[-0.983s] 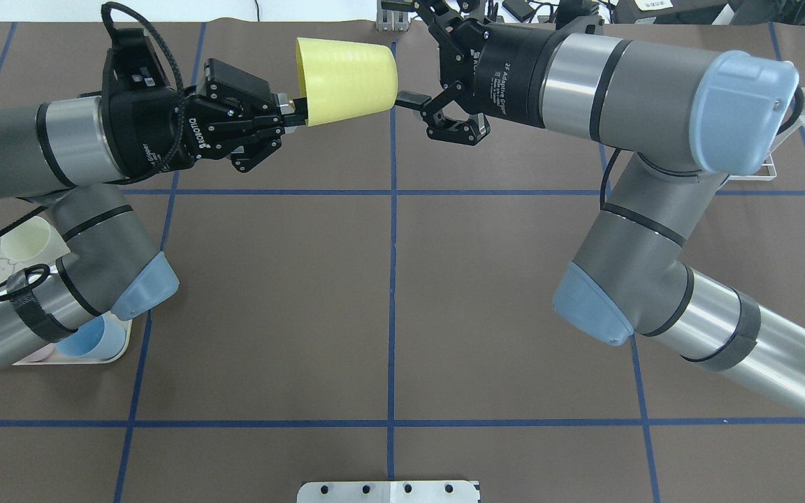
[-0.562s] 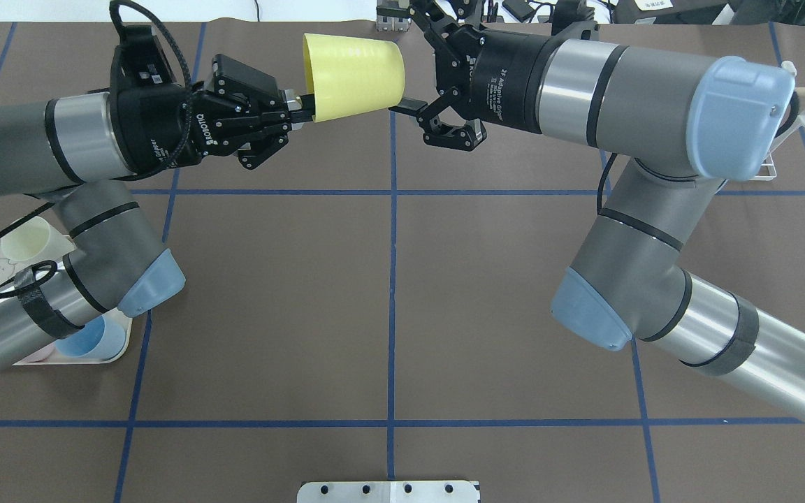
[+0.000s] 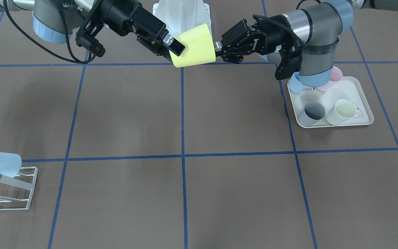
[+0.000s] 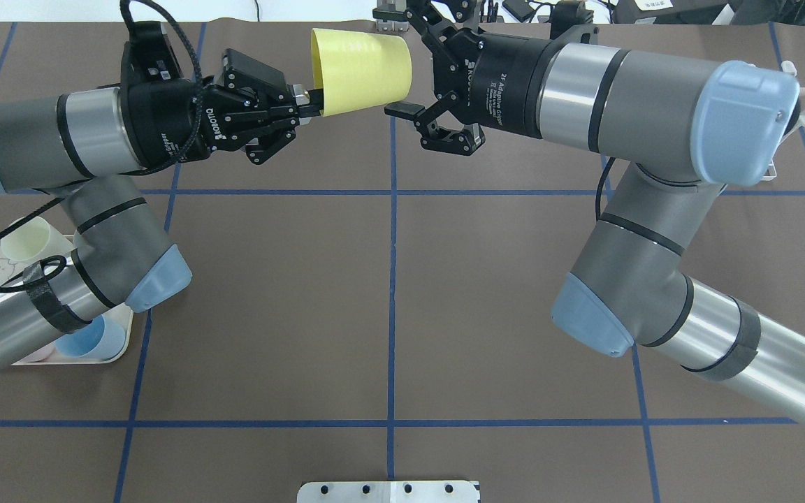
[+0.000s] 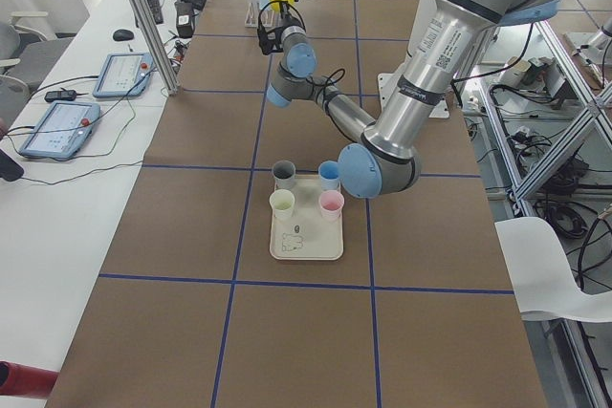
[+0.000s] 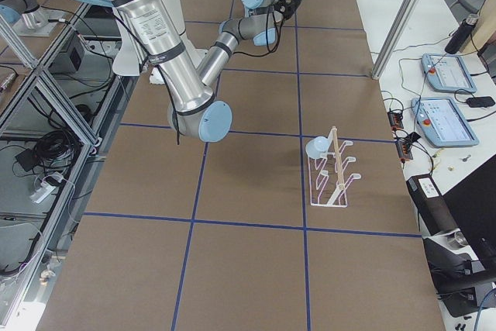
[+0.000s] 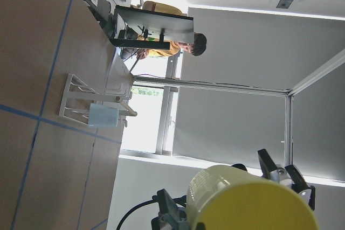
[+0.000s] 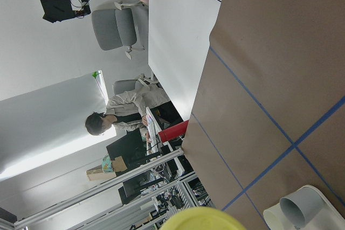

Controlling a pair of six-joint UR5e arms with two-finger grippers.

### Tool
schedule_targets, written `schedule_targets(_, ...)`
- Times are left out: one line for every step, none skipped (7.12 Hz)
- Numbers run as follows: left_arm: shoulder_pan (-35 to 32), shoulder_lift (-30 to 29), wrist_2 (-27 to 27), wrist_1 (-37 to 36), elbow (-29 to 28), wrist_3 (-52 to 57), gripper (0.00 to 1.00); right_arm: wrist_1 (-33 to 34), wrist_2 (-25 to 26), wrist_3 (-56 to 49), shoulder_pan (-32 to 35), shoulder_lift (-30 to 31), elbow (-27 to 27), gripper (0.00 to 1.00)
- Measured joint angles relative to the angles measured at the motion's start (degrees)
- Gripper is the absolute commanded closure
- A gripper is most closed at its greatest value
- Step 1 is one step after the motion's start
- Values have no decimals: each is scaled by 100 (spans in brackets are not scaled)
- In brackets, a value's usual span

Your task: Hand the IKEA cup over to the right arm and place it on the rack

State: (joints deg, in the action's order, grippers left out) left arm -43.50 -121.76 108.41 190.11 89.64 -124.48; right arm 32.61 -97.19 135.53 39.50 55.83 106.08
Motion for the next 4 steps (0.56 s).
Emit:
schedule_targets(-1, -2, -7, 0, 0, -33, 100, 0, -1, -2, -19, 11, 3, 0)
schedule_targets(-1, -5, -11, 0, 0, -60, 100, 0, 0, -6, -41, 19, 3, 0)
schedule_targets(-1, -5, -12, 0, 0, -71, 100, 0, 2, -8, -56, 21, 2, 1)
schedule_targets(-1, -8, -15, 0, 0, -74, 100, 0, 2, -8, -66, 23, 1, 2)
